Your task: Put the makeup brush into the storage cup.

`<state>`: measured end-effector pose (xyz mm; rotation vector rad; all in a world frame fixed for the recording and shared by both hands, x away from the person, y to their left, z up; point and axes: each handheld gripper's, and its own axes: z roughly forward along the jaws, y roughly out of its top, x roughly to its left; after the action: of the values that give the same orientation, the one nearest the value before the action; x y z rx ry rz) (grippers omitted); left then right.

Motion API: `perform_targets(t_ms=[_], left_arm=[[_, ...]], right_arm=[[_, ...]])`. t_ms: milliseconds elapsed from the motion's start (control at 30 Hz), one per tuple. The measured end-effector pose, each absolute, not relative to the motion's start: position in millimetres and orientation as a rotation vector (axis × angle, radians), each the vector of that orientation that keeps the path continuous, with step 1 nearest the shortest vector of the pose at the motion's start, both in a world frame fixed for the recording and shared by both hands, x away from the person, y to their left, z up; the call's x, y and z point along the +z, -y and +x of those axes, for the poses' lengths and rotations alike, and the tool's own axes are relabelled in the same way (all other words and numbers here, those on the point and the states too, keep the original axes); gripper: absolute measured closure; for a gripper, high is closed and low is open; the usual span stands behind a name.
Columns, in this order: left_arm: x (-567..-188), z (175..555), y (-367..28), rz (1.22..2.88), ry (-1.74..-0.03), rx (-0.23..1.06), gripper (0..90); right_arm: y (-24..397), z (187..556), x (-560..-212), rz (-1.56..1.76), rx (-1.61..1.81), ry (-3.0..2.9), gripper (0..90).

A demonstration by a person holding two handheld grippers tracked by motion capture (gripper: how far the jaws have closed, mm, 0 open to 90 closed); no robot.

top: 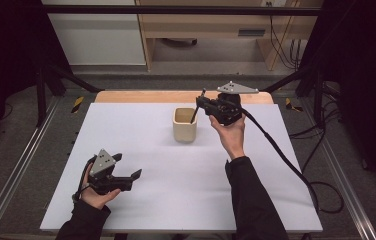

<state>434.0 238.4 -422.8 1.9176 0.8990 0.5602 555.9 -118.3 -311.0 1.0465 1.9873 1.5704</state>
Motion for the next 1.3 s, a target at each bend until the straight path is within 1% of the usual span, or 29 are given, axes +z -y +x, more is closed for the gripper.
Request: perform_targets(t_ms=[367,733,1300], left_arm=[[-421.7,434.5,-239.6,1.912,-0.895,0.554,10.9],[-420.1,433.8,-239.8,1.907,-0.89,0.555,10.8],[-419.0,433.3,-240.6,1.91,-0.881,0.563,10.8]], right_arm=[[113.5,575.9,-313.7,1.081,1.55,-1.95,83.6],[103.6,595.6,-328.4,1.133,1.516,-1.942,83.6],[90.8,600.8,-352.3,1.158,1.439,-2.013,83.5]])
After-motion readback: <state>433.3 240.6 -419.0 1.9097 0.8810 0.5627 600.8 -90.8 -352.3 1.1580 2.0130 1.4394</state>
